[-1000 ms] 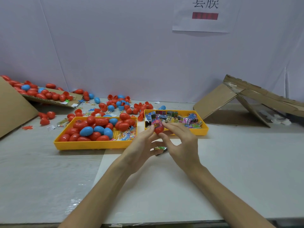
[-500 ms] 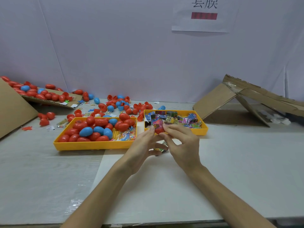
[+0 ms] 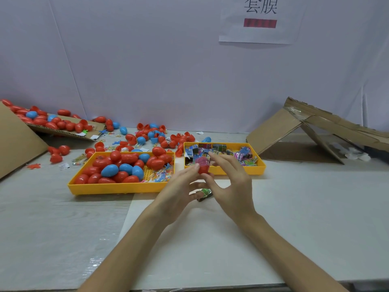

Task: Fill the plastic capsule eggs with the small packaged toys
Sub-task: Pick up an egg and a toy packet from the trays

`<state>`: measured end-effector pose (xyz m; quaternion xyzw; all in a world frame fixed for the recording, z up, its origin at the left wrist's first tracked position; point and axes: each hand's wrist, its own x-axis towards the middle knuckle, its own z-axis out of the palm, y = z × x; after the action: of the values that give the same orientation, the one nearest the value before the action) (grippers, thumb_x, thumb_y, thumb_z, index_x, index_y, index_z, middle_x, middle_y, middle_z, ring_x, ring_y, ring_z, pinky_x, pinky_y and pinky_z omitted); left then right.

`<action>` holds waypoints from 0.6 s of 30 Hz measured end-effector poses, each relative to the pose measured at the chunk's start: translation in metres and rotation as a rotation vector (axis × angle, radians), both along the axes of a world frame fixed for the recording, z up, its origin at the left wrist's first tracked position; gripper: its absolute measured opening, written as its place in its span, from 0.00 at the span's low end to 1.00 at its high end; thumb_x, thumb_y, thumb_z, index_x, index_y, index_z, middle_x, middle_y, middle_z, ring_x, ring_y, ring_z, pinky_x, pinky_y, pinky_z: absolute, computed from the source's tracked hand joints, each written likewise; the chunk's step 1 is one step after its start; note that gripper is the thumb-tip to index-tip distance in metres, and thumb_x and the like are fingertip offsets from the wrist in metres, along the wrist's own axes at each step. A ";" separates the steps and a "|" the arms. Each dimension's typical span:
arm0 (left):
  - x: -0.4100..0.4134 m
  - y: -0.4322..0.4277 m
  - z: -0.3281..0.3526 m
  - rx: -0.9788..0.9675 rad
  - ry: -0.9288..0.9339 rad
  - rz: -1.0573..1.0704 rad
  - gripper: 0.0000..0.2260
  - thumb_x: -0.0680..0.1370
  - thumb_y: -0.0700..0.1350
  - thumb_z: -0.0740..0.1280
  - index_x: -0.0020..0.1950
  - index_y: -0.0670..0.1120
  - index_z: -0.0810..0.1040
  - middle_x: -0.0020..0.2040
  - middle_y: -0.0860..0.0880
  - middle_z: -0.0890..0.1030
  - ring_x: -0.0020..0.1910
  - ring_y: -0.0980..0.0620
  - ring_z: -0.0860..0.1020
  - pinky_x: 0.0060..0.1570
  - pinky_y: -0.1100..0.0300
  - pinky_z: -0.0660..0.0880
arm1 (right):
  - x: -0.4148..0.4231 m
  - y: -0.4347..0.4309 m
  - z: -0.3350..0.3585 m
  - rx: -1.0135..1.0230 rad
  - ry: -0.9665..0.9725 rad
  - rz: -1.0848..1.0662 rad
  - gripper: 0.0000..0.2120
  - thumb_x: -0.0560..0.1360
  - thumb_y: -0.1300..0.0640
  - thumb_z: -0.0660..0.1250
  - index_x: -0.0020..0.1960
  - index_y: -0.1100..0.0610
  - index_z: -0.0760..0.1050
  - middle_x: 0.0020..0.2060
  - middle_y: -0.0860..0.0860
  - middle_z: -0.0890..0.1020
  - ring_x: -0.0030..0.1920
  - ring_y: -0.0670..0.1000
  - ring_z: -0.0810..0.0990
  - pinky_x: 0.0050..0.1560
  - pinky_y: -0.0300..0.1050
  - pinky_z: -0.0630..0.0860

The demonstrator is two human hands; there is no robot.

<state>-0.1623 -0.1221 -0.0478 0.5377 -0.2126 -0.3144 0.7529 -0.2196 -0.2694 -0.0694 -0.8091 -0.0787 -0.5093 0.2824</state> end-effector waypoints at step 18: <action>0.001 0.004 -0.001 -0.063 0.048 -0.081 0.15 0.81 0.56 0.66 0.61 0.49 0.83 0.58 0.46 0.83 0.55 0.50 0.82 0.56 0.56 0.78 | 0.001 -0.005 -0.004 0.019 -0.049 -0.018 0.13 0.69 0.65 0.79 0.54 0.61 0.85 0.49 0.52 0.87 0.50 0.53 0.85 0.50 0.57 0.82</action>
<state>-0.1611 -0.1181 -0.0492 0.4969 -0.2260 -0.3504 0.7611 -0.2187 -0.2740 -0.0733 -0.7942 -0.0734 -0.5325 0.2835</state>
